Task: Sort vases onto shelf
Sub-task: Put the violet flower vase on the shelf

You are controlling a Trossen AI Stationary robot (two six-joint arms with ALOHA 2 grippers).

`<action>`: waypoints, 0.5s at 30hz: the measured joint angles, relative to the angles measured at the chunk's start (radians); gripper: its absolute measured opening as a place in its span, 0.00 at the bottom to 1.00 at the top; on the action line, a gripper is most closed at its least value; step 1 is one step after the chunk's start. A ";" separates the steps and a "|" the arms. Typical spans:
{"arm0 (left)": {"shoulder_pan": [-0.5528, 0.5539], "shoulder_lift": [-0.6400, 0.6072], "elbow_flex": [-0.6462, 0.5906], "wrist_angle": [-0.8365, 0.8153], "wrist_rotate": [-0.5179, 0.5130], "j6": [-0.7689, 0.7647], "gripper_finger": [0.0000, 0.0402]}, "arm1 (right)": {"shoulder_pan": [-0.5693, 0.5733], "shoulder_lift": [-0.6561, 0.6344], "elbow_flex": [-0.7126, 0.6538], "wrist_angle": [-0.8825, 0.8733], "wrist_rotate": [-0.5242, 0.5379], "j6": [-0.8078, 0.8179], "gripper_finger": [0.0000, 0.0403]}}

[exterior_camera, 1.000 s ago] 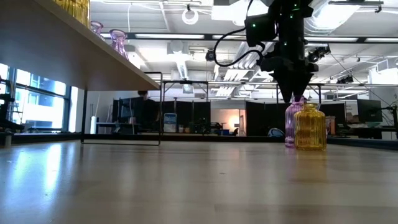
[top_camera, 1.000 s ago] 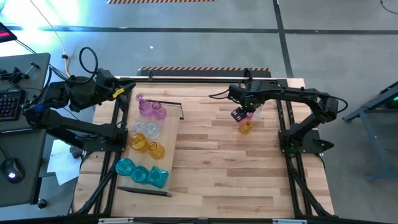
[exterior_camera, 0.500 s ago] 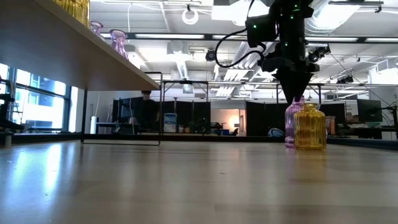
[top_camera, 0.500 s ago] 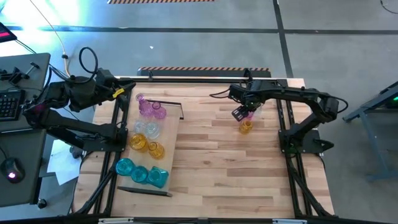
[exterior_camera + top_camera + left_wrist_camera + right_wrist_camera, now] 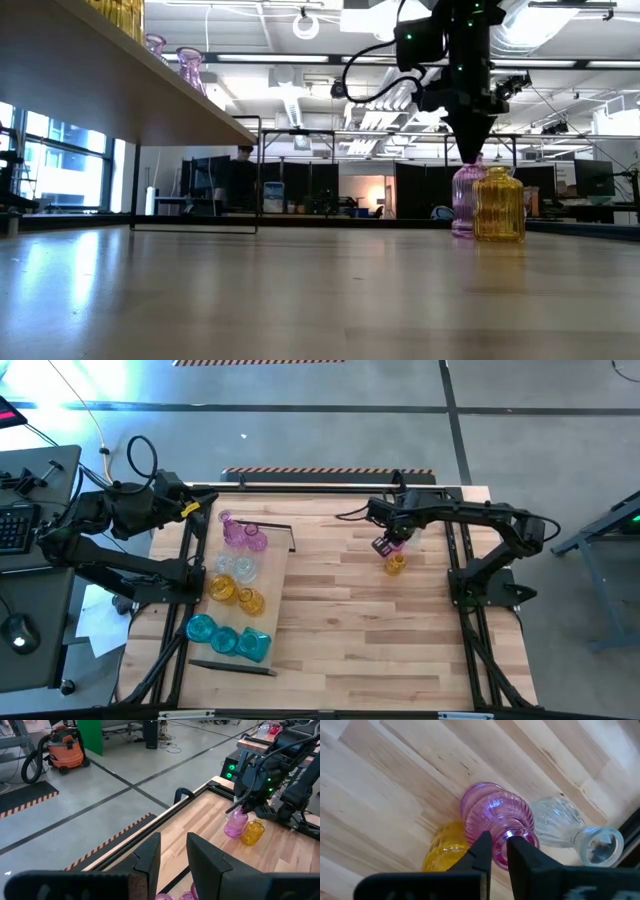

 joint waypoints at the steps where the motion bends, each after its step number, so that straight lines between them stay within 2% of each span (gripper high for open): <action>1: 0.000 0.000 0.000 0.000 0.000 0.000 0.22 | 0.009 0.000 0.000 0.005 0.004 -0.002 0.03; 7: 0.000 0.000 0.000 0.000 0.000 0.000 0.22 | 0.061 0.007 0.043 0.026 -0.009 0.006 0.02; 15: 0.000 0.000 0.000 0.000 0.000 0.000 0.22 | 0.118 0.007 0.207 0.029 0.005 0.002 0.01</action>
